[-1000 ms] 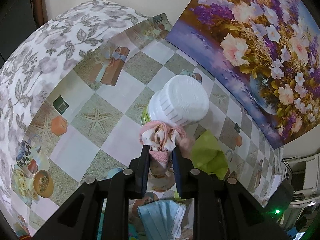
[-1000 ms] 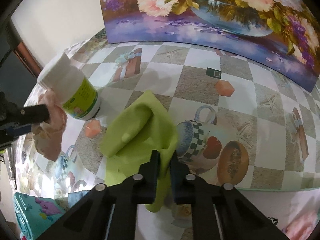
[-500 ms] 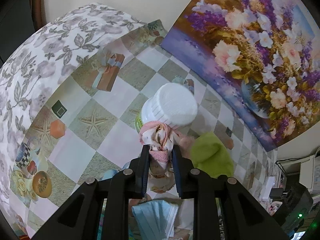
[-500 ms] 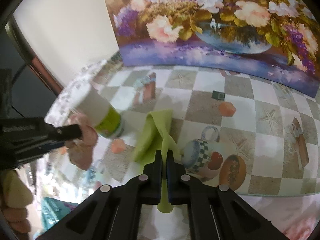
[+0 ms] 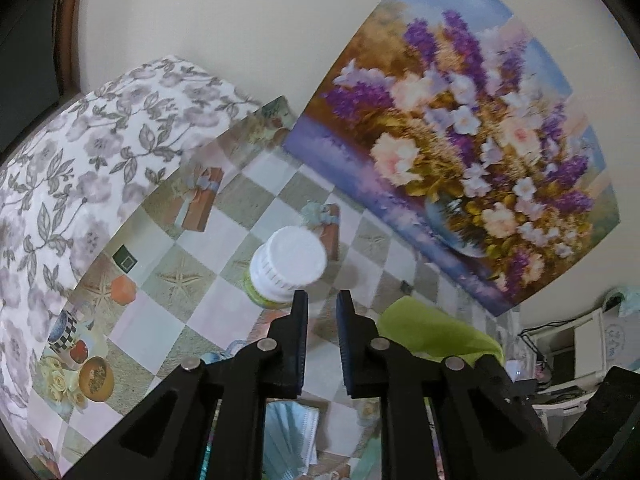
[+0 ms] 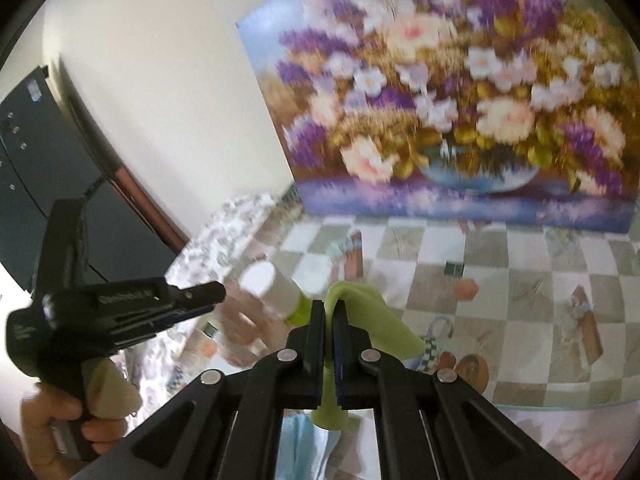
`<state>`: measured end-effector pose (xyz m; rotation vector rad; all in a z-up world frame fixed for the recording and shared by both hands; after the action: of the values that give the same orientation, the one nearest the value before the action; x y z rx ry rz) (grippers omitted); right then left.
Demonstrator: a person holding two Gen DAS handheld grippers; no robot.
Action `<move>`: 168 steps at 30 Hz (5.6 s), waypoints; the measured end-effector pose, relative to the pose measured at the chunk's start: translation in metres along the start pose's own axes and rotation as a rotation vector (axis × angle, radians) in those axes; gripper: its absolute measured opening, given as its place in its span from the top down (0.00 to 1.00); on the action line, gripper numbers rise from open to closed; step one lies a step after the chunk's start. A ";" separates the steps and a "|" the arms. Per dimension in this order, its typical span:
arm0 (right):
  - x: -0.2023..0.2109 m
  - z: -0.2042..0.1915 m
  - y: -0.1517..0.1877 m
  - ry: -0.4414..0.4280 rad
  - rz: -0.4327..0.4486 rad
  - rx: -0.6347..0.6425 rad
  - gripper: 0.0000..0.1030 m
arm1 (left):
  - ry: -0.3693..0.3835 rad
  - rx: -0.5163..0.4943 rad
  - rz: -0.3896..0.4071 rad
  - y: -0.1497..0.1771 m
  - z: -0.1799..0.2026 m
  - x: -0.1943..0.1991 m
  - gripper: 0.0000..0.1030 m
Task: Organize soft objects
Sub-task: 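Lift the scrunchie with the left tool while the right tool grasps the lime-green cloth, then carry the scrunchie in the left tool and cloth in the right tool over the tray, then open the left tool to drop the scrunchie while the right tool releases the cloth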
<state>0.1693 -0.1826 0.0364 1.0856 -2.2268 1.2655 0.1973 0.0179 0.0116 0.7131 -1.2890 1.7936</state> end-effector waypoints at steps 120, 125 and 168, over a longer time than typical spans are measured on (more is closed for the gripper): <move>0.179 0.168 0.142 0.518 -0.040 -0.399 0.97 | 0.072 -0.549 -0.367 0.209 0.173 -0.031 0.95; 0.146 0.188 0.163 0.524 -0.170 -0.412 0.97 | 0.046 -0.522 -0.433 0.214 0.165 -0.054 0.95; 0.144 0.176 0.154 0.717 -0.196 -0.273 0.01 | -0.057 -0.536 -0.361 0.185 0.158 -0.046 0.05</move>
<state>-0.0300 -0.3480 -0.0556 0.5943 -1.6375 1.0139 0.0620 -0.1747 -0.0663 0.6405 -1.4833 1.0805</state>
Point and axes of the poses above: each gripper's, at about its wrist camera, not at the fingertips, and x roughly against the way its jaws point, z to its right, y to its underside, the point moved 3 cm from there along -x, roughly the way its jaws point, and after that the axes turned 11 degrees about -x, right-handed, at the moved point
